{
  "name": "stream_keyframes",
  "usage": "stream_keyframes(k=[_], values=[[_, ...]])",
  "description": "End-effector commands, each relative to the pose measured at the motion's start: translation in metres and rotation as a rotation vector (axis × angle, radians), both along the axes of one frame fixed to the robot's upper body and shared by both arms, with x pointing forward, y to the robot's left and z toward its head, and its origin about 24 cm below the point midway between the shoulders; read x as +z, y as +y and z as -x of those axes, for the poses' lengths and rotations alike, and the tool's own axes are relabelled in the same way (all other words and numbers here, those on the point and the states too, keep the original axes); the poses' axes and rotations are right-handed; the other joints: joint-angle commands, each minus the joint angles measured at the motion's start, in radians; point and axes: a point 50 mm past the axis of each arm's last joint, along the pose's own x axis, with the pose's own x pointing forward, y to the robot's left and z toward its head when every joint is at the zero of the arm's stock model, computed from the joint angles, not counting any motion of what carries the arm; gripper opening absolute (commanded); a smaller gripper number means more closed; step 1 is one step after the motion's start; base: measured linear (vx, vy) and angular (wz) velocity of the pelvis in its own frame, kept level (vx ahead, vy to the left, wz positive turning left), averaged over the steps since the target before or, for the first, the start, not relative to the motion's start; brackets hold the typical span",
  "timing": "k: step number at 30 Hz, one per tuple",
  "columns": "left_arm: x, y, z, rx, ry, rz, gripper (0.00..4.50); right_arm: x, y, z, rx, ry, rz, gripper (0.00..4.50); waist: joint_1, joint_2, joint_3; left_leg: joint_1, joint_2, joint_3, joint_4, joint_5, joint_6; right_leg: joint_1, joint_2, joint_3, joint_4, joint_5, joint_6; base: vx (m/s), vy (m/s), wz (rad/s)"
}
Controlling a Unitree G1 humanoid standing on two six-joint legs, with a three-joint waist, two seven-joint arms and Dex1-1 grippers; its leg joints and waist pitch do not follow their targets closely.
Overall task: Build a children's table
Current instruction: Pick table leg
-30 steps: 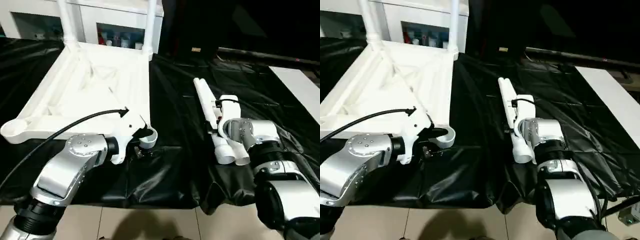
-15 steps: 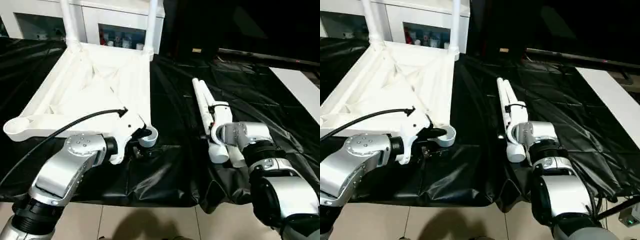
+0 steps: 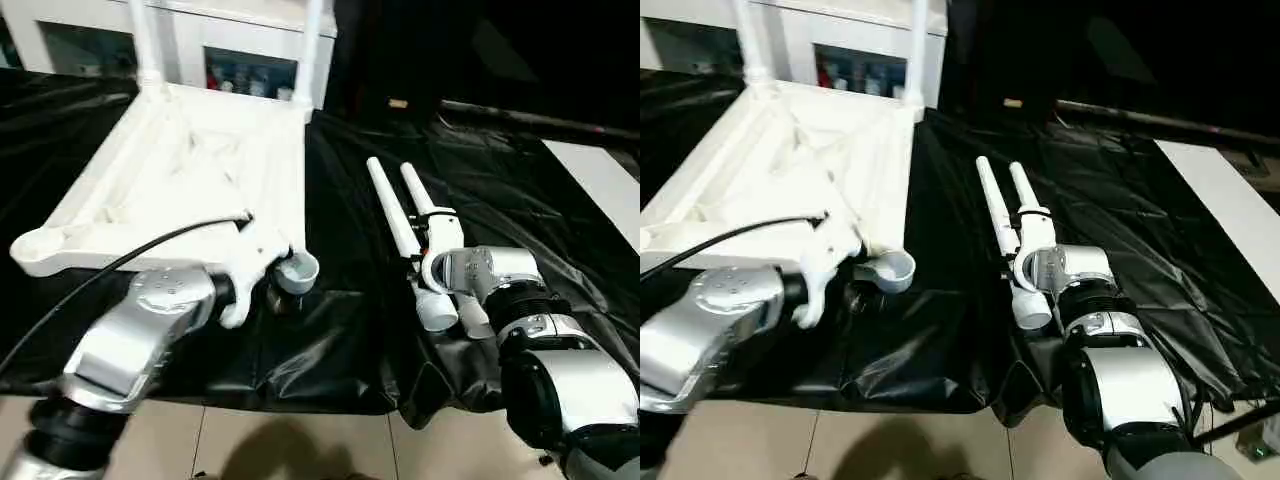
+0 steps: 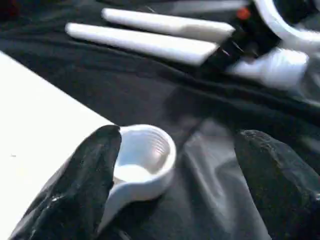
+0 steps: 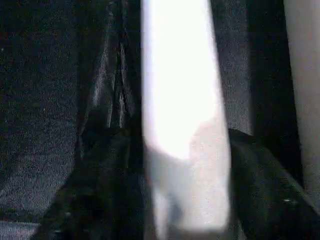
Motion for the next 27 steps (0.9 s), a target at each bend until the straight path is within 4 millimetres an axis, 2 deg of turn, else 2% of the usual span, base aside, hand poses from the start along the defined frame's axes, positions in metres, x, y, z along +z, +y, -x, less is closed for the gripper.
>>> stream_keyframes(k=[1, 6, 10, 12, 13, 15, 17, 18, 20, 21, 24, 25, 26, 27], values=[[0.006, -0.001, -0.004, 0.041, -0.057, 0.028, 4.39, -0.003, -0.003, 0.001, -0.021, 0.019, -0.027, 2.71, 0.002, 0.014, -0.062, 0.001, 0.009, 0.013, -0.070, -0.146, -0.054, 0.060, -0.066, 0.035, -0.073, -0.299, -0.100, 0.000, 0.000, 0.00], [0.007, -0.001, -0.007, 0.092, -0.085, 0.050, 4.50, -0.001, -0.003, 0.000, -0.048, 0.004, -0.081, 2.14, 0.007, 0.012, -0.065, 0.002, 0.009, 0.012, -0.069, -0.141, -0.049, 0.057, -0.065, 0.033, -0.070, -0.287, -0.099, 0.000, 0.000, 0.00], [0.004, 0.002, -0.011, 0.161, -0.122, 0.049, 4.50, 0.002, 0.002, -0.001, -0.072, -0.019, -0.189, 1.97, 0.010, 0.024, -0.067, 0.000, 0.009, 0.011, -0.070, -0.132, -0.045, 0.061, -0.064, 0.033, -0.066, -0.231, -0.110, 0.000, 0.000, 0.00], [0.003, 0.001, -0.012, 0.169, -0.095, 0.059, 4.50, 0.002, 0.003, 0.000, -0.075, -0.020, -0.207, 1.85, 0.009, 0.020, -0.070, -0.001, 0.008, 0.011, -0.069, -0.117, -0.041, 0.063, -0.064, 0.033, -0.063, -0.211, -0.116, 0.000, 0.000, 0.00], [0.003, -0.001, -0.013, 0.167, -0.055, 0.106, 4.50, 0.001, 0.004, 0.001, -0.073, -0.023, -0.229, 1.84, 0.009, 0.028, -0.070, 0.000, 0.008, 0.012, -0.069, -0.109, -0.044, 0.063, -0.063, 0.033, -0.062, -0.186, -0.126, 0.000, 0.000, 0.00], [0.010, -0.008, -0.016, 0.149, -0.019, 0.232, 4.50, -0.002, 0.006, 0.003, -0.071, -0.027, -0.263, 1.84, 0.013, 0.028, -0.070, -0.001, 0.006, 0.014, -0.068, -0.103, -0.043, 0.066, -0.064, 0.034, -0.062, -0.164, -0.141, 0.000, 0.000, 0.00], [0.013, -0.011, -0.021, 0.174, 0.001, 0.301, 4.50, -0.006, 0.006, 0.006, -0.076, -0.029, -0.281, 1.83, 0.014, 0.028, -0.069, 0.001, 0.006, 0.012, -0.070, -0.116, -0.042, 0.065, -0.062, 0.032, -0.066, -0.168, -0.141, 0.000, 0.000, 0.00], [0.014, -0.012, -0.022, 0.179, 0.010, 0.313, 4.50, -0.008, 0.006, 0.007, -0.078, -0.026, -0.284, 1.83, 0.015, 0.038, -0.070, 0.002, 0.006, 0.010, -0.070, -0.127, -0.043, 0.064, -0.062, 0.032, -0.066, -0.173, -0.142, 0.000, 0.000, 0.00], [0.013, -0.014, -0.023, 0.172, 0.011, 0.303, 4.50, -0.009, 0.007, 0.008, -0.079, -0.044, -0.302, 1.83, 0.015, 0.032, -0.067, 0.002, 0.006, 0.009, -0.073, -0.156, -0.038, 0.065, -0.064, 0.031, -0.075, -0.228, -0.124, 0.000, 0.000, 0.00], [0.015, -0.019, -0.022, 0.149, 0.024, 0.325, 4.50, -0.003, 0.007, 0.007, -0.087, -0.101, -0.362, 1.83, 0.016, 0.039, -0.067, 0.004, 0.008, 0.007, -0.074, -0.170, -0.040, 0.064, -0.066, 0.031, -0.077, -0.250, -0.115, 0.000, 0.000, 0.00], [0.019, -0.024, -0.022, 0.127, 0.039, 0.364, 4.50, 0.013, 0.008, 0.004, -0.073, -0.252, -0.465, 1.83, 0.015, 0.032, -0.069, 0.001, 0.009, 0.007, -0.073, -0.158, -0.039, 0.066, -0.065, 0.030, -0.073, -0.234, -0.118, 0.000, 0.000, 0.00], [0.020, -0.026, -0.022, 0.121, 0.036, 0.369, 4.50, 0.019, 0.008, 0.004, -0.060, -0.319, -0.502, 1.83, 0.016, 0.033, -0.069, -0.001, 0.008, 0.007, -0.074, -0.151, -0.036, 0.069, -0.064, 0.030, -0.074, -0.229, -0.118, 0.000, 0.000, 0.00], [0.022, -0.026, -0.023, 0.122, 0.034, 0.377, 4.50, 0.026, 0.007, 0.006, -0.043, -0.380, -0.537, 1.83, 0.018, 0.034, -0.068, 0.001, 0.011, 0.007, -0.073, -0.154, -0.027, 0.066, -0.068, 0.031, -0.077, -0.229, -0.112, 0.000, 0.000, 0.00], [0.025, -0.027, -0.029, 0.156, 0.056, 0.432, 4.50, 0.038, 0.007, 0.014, 0.022, -0.461, -0.612, 1.82, 0.021, 0.036, -0.068, 0.002, 0.010, 0.009, -0.072, -0.142, -0.015, 0.069, -0.064, 0.032, -0.078, -0.209, -0.112, 0.000, 0.000, 0.00]])
